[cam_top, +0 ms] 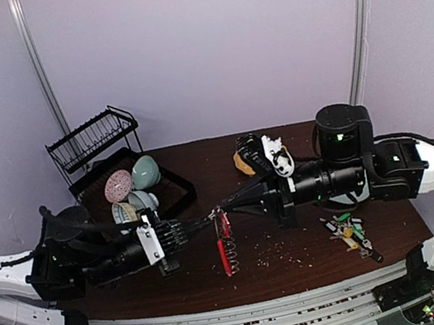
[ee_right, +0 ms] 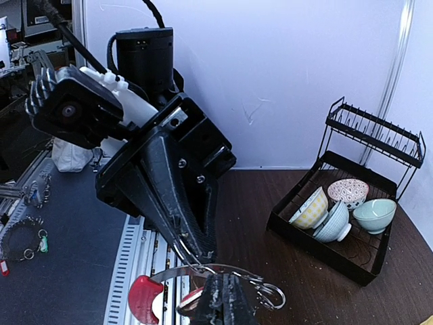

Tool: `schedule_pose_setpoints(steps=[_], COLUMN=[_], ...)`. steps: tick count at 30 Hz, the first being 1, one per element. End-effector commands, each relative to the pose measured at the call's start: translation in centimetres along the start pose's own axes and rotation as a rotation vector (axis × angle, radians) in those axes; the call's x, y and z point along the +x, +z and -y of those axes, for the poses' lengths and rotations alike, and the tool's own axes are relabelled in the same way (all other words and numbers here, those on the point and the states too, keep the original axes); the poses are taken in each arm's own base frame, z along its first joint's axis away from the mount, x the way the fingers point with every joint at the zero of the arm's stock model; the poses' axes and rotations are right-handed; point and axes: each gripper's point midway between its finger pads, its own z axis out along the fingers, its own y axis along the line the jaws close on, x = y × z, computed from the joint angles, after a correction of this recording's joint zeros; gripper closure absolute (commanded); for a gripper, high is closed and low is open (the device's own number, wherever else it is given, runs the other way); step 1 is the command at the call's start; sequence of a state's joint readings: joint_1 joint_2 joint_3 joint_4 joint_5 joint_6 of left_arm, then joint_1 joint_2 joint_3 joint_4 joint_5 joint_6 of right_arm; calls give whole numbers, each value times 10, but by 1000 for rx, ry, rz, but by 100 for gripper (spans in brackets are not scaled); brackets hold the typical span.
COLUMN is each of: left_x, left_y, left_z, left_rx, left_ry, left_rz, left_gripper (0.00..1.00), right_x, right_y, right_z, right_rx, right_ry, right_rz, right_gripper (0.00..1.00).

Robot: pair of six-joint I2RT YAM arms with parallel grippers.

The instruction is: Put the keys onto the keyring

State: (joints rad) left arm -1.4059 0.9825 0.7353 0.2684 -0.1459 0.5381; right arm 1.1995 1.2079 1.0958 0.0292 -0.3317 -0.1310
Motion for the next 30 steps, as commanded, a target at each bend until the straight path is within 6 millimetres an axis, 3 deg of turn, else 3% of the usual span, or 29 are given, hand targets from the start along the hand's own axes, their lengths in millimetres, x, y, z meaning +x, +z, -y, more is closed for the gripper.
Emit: schedule_pose_setpoints(steps=[1, 12, 15, 21, 26, 30], left_x=[-64, -69, -66, -64, -64, -66], left_y=[-14, -20, -17, -19, -16, -15], left_z=[-33, -33, -33, -28, -26, -25], left_rx=[-116, -124, -118, -96, -85, -75], left_ry=[-16, -33, -30, -38, -43, -43], left_rz=[286, 330, 310, 309, 308, 307], left_gripper=[100, 100, 100, 100, 100, 100], right_x=[-5, -2, -3, -27, -52, -59], right_y=[3, 5, 0, -30, -27, -13], right_z=[-6, -7, -6, -5, -11, -21], right_rx=[-45, -51, -42, -12, -70, -152], right_ry=[9, 25, 20, -55, -92, -117], right_rz=[14, 8, -5, 62, 83, 63], right_gripper=[100, 100, 78, 55, 57, 62])
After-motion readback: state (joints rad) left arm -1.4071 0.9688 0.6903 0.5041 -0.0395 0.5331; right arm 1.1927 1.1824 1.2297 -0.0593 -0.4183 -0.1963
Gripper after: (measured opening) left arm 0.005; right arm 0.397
